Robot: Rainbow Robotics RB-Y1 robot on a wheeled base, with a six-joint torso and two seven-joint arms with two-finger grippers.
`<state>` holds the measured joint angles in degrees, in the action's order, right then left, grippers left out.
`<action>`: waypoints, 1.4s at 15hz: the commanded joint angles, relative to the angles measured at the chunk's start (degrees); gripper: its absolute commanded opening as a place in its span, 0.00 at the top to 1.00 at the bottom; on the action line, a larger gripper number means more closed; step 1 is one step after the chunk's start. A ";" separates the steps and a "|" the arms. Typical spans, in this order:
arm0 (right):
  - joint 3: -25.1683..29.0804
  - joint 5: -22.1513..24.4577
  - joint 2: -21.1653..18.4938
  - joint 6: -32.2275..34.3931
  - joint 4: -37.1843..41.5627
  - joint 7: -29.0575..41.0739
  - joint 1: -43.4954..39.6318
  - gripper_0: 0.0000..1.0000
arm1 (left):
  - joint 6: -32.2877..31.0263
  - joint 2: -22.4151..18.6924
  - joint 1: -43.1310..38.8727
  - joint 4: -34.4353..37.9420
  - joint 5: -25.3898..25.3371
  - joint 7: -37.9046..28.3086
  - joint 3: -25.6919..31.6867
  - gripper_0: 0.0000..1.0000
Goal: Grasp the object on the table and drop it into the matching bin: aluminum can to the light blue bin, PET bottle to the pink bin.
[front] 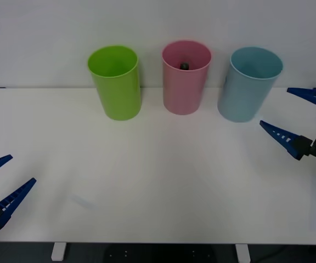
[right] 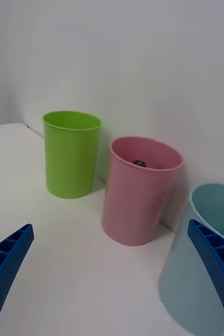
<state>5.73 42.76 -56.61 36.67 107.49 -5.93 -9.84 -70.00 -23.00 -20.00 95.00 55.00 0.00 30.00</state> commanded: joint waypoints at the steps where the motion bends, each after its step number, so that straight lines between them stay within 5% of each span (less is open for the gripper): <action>1: 4.20 -2.42 0.01 1.48 1.14 -4.88 -7.21 0.00 | 0.00 0.00 0.00 0.00 0.00 0.00 0.00 0.00; 7: 11.15 -6.72 0.36 12.47 -1.32 -6.82 -16.00 0.00 | 0.00 0.00 0.00 0.00 0.00 0.00 0.00 0.00; 15: 16.33 -5.84 6.77 31.98 -15.82 -6.11 -12.40 0.00 | 0.00 0.00 0.00 0.00 0.00 0.00 0.00 0.00; 21: 19.41 -2.94 11.69 37.07 -19.16 -6.11 -11.96 0.00 | 0.00 0.00 0.00 0.00 0.00 0.00 0.00 0.00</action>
<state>25.13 39.77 -45.25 73.59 88.47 -11.99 -21.73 -70.00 -23.00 -20.00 95.00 55.00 0.00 30.00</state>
